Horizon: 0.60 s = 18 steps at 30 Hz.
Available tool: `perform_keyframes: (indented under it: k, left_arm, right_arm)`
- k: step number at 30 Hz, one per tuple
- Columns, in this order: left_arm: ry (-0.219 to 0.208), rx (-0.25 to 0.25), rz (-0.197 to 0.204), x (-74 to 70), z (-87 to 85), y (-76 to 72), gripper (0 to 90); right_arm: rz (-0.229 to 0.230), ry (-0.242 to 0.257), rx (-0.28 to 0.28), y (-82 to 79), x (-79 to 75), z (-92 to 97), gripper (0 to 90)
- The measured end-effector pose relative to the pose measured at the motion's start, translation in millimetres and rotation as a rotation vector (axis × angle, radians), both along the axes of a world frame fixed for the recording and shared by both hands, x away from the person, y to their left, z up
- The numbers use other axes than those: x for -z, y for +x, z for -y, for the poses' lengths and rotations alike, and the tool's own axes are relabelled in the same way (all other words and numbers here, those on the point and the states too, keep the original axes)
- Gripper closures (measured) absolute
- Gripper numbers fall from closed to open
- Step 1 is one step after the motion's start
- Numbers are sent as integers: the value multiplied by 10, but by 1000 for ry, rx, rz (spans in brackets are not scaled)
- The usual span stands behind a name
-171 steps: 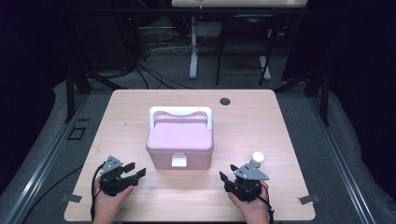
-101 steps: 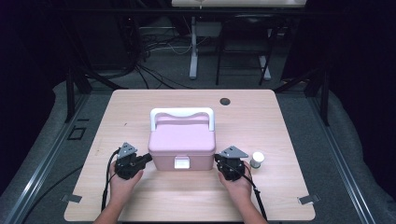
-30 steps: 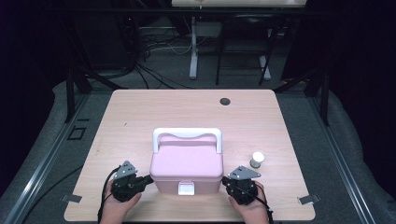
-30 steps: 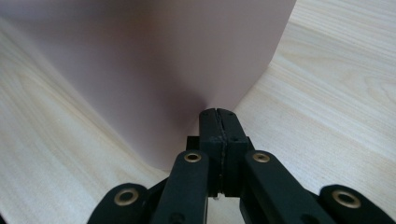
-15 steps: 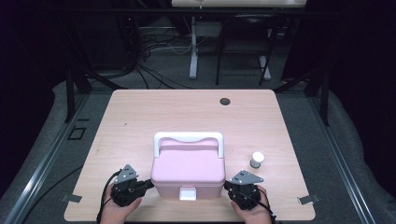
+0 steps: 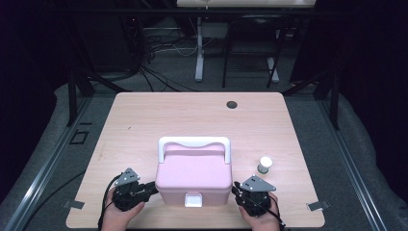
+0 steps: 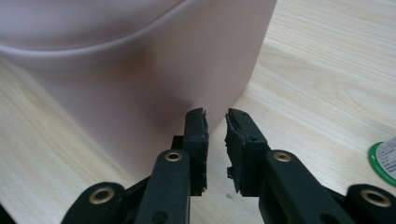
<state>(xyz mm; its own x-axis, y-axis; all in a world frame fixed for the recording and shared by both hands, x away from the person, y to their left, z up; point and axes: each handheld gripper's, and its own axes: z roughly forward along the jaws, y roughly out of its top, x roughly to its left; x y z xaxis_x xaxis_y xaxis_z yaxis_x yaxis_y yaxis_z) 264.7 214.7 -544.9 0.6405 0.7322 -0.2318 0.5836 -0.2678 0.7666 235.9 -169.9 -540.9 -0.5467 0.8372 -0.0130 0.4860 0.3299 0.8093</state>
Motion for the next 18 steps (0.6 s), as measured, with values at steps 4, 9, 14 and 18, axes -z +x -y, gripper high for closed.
perform_keyframes:
  k: [4, 9, 14, 18]
  left_arm:
    - [-16, 2, 5, -27, -29, 5, 706]
    - [-42, -4, -8, -48, -45, 5, 684]
    - [-41, -11, 5, -90, -73, 3, 664]
    - [-58, -10, 4, -139, -110, 5, 661]
  right_arm:
    - [6, 27, 3, 26, -10, 40, 718]
    - [27, 40, 3, 39, -46, 85, 664]
    - [31, 61, -1, 46, -70, 116, 626]
    - [6, 69, -20, 48, -96, 129, 607]
